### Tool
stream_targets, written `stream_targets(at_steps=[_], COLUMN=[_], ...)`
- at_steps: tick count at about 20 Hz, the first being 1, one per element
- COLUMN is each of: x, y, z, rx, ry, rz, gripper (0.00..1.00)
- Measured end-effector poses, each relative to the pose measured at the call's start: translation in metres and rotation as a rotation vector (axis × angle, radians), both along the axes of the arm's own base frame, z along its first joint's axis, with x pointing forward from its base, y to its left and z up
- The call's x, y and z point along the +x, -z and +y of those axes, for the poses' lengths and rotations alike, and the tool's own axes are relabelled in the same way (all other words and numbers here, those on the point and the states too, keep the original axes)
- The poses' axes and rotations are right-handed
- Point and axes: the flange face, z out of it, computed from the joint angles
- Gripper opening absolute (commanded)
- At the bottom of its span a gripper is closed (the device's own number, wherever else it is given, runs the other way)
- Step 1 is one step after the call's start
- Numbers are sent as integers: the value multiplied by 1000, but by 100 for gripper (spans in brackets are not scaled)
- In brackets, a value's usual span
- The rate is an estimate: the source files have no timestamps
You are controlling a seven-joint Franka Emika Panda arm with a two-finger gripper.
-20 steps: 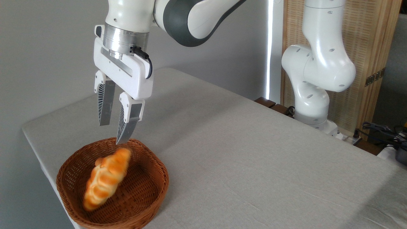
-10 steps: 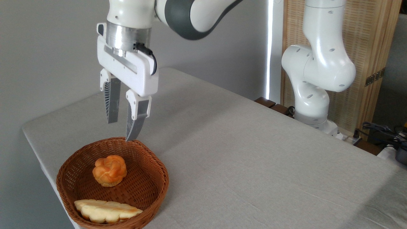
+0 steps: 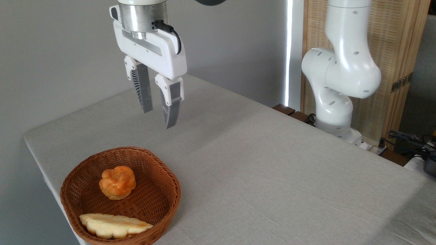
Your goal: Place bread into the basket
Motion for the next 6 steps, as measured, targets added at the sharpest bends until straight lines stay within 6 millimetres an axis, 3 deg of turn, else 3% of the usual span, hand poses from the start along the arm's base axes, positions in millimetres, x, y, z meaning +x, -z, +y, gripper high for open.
stream_targets(at_steps=[6], x=[-1], y=[4], z=[2], rx=[68], ry=[15], rz=[17], gripper=[100])
